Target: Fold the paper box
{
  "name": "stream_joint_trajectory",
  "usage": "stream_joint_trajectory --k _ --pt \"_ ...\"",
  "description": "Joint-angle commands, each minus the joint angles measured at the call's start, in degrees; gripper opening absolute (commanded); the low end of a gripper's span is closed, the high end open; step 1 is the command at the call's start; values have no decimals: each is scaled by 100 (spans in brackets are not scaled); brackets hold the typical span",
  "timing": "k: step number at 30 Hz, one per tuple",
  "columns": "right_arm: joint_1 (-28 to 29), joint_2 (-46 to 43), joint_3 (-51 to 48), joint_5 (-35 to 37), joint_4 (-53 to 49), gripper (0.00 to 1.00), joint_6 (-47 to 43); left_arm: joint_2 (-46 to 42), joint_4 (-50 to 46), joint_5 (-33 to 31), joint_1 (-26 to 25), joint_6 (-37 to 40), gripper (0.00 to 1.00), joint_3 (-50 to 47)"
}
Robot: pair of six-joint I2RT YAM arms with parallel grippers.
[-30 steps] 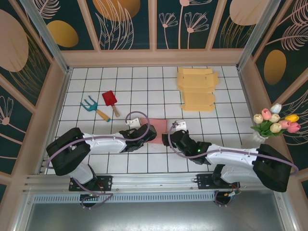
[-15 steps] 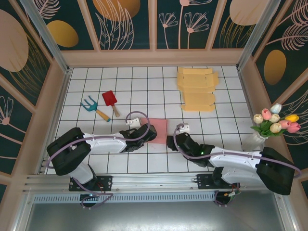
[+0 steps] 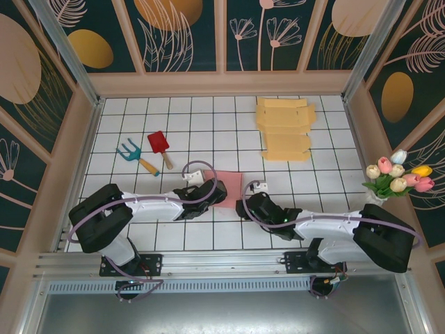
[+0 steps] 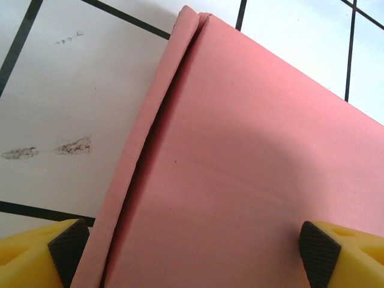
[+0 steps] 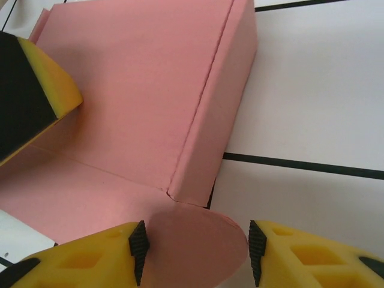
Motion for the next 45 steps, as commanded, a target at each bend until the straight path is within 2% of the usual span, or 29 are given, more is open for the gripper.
stream_joint_trajectory --k 1,6,8,11,22,28,36,45 --pt "52 180 86 -243 221 52 130 225 -128 178 -23 99 91 54" --pt "112 327 209 -224 135 52 130 221 -136 182 -23 121 91 50" --pt "151 360 357 61 -224 61 146 199 -154 173 -23 125 91 51" --pt "185 257 446 328 -587 64 163 143 -171 169 -23 130 91 29" --pt "544 -397 652 1032 -1498 65 364 49 -206 113 -25 132 91 -23" --pt "558 -504 457 706 -980 64 342 77 -206 143 -20 139 91 13" --pt "532 146 556 497 -559 63 235 50 -224 141 -27 155 91 1" --pt "539 474 715 225 -337 53 129 67 -206 147 -26 169 91 -21"
